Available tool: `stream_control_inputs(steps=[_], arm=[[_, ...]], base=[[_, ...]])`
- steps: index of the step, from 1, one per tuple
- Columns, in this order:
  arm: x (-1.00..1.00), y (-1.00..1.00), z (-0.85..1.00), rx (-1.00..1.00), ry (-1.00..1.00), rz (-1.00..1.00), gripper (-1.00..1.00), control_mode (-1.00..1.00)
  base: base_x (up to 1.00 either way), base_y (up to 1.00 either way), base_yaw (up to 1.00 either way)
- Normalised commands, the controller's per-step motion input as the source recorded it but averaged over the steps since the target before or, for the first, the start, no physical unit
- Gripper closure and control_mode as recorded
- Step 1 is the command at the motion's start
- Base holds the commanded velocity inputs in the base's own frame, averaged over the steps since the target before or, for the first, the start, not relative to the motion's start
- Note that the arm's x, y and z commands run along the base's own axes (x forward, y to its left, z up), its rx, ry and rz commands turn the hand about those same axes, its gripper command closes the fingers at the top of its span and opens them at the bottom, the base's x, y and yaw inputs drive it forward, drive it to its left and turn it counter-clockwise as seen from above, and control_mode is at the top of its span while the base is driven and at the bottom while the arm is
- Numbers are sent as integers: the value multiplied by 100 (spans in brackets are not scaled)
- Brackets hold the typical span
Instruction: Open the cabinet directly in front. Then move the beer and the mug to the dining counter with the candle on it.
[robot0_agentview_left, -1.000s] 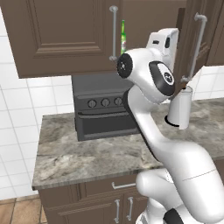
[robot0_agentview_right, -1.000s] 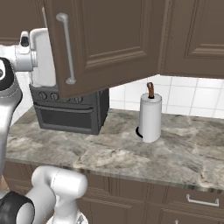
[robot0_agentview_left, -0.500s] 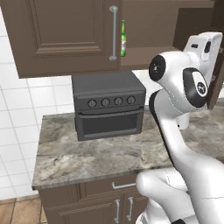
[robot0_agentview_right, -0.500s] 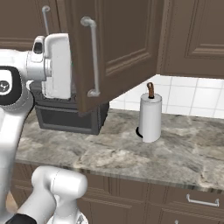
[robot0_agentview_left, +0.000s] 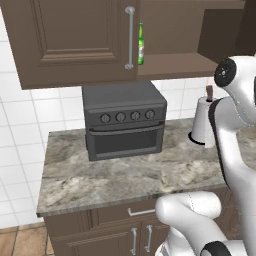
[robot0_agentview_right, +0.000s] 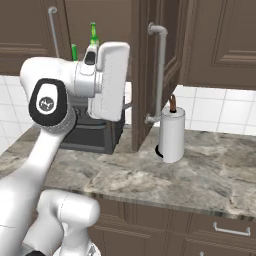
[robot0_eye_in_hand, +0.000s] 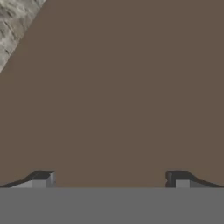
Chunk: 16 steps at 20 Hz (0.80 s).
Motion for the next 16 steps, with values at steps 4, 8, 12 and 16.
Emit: stream_control_inputs(steps=[4, 8, 12, 16], arm=[[-21, -85, -1, 7, 0, 0, -100, -100], [-7, -60, -3, 5, 2, 0, -100, -100], [0, -21, 0, 0, 1, 0, -100, -100], [0, 0, 0, 0, 0, 0, -100, -100]], base=[[0, 0, 0], [0, 0, 0], [0, 0, 0], [0, 0, 0]])
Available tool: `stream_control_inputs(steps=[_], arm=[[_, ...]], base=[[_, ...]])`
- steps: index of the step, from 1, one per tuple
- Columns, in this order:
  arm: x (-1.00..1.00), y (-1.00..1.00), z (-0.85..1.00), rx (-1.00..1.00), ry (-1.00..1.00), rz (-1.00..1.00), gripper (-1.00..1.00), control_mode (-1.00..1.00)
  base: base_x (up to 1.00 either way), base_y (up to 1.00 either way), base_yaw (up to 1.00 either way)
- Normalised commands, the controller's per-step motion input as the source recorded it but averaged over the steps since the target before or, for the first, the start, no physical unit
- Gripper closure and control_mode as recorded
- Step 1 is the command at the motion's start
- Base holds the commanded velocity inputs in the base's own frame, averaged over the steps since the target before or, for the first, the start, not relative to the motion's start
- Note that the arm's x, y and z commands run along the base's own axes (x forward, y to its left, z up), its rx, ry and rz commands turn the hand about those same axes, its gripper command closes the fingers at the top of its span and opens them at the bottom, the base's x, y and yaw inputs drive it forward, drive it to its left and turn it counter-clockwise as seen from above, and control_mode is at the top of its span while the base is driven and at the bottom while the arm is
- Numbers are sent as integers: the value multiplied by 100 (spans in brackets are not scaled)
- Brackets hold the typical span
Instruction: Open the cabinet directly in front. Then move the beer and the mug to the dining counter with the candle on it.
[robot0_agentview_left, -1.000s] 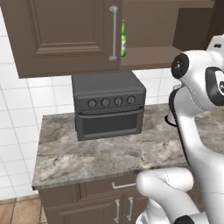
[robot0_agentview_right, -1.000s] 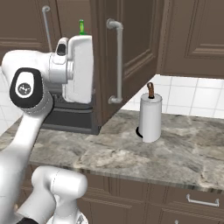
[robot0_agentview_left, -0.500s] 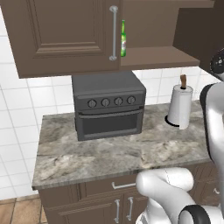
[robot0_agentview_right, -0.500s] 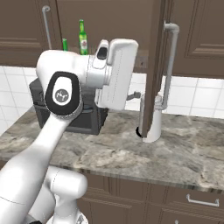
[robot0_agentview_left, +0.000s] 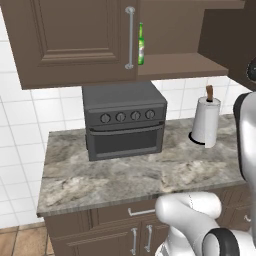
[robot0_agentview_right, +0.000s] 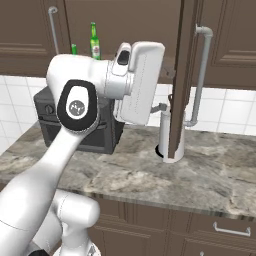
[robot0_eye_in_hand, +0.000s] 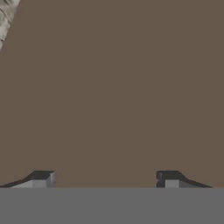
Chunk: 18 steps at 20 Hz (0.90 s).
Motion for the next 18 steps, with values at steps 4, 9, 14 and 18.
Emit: stream_control_inputs(steps=[4, 9, 14, 18], arm=[[-18, 15, 0, 13, -15, -6, -100, -100], [-47, 68, 0, 22, -35, -8, -100, -100], [-62, 98, 0, 8, -37, -2, -100, -100], [-49, 99, -4, 6, -36, 0, -100, -100]], base=[[0, 0, 0], [0, 0, 0], [0, 0, 0], [0, 0, 0]])
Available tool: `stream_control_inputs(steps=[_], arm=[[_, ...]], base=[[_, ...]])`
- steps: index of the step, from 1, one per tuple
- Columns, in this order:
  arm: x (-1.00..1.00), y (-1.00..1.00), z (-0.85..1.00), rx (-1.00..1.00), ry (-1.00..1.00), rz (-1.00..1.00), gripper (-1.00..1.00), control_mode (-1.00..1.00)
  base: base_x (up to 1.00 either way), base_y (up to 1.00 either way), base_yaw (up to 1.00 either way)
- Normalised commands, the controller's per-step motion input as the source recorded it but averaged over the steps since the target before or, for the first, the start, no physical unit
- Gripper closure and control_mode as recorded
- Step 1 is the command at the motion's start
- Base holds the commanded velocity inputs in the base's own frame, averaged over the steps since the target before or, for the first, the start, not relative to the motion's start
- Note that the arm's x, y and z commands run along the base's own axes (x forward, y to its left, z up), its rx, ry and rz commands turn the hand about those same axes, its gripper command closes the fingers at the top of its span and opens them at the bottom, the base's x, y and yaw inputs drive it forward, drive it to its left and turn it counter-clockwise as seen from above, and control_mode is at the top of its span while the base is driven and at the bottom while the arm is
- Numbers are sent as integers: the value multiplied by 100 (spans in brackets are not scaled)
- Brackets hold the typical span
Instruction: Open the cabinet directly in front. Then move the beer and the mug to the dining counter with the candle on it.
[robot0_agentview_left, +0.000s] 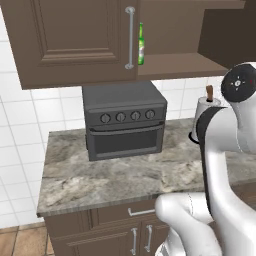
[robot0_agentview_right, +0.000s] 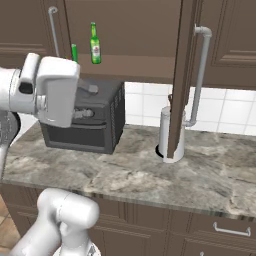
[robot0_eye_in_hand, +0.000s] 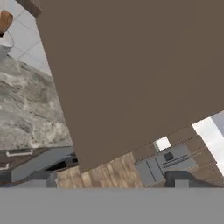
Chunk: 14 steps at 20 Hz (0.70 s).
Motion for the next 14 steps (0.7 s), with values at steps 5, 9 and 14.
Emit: stream_control_inputs(steps=[5, 9, 14], arm=[[-39, 93, -11, 20, -36, 1, -100, -100], [-24, 94, -15, 25, -33, 2, -100, -100], [-11, 82, -3, 29, -32, 6, -100, -100]], base=[[0, 0, 0], [0, 0, 0], [0, 0, 0]])
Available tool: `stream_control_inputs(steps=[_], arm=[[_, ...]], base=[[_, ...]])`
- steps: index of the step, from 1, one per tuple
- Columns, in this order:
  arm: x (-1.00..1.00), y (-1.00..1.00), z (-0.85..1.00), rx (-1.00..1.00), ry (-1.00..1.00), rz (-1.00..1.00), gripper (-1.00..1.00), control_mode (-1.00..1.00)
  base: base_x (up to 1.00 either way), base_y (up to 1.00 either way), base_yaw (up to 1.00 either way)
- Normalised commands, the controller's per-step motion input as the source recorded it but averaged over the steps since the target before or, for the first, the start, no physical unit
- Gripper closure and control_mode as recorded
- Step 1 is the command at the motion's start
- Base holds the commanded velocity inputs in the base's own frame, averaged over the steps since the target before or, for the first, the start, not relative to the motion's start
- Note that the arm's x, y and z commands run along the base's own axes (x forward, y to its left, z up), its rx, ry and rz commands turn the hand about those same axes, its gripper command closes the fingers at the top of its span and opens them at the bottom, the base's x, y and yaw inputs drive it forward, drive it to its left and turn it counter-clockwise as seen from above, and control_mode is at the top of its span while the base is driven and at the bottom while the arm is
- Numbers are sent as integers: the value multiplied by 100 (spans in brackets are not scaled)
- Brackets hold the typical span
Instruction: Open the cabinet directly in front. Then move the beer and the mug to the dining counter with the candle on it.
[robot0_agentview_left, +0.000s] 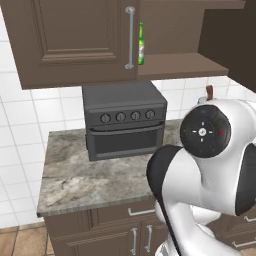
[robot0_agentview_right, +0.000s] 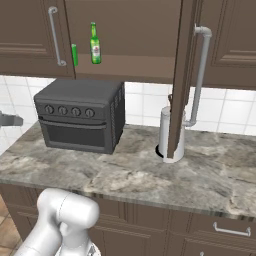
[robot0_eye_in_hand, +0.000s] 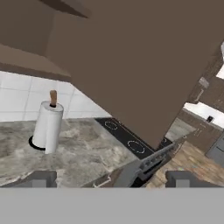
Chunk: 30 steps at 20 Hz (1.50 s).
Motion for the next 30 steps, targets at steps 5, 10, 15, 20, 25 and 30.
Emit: stream_control_inputs(steps=[5, 10, 15, 20, 25, 30], arm=[[0, 48, 0, 33, -32, 16, -100, -100], [0, 8, 0, 29, -30, 25, -100, -100], [0, 2, 0, 17, -26, 30, -100, -100], [0, 17, 0, -2, -28, 24, -100, -100], [7, 13, 0, -19, -24, 4, -100, -100], [28, 0, 2, -24, -12, 0, -100, -100]], base=[[0, 0, 0], [0, 0, 0], [0, 0, 0], [0, 0, 0], [0, 0, 0], [0, 0, 0]])
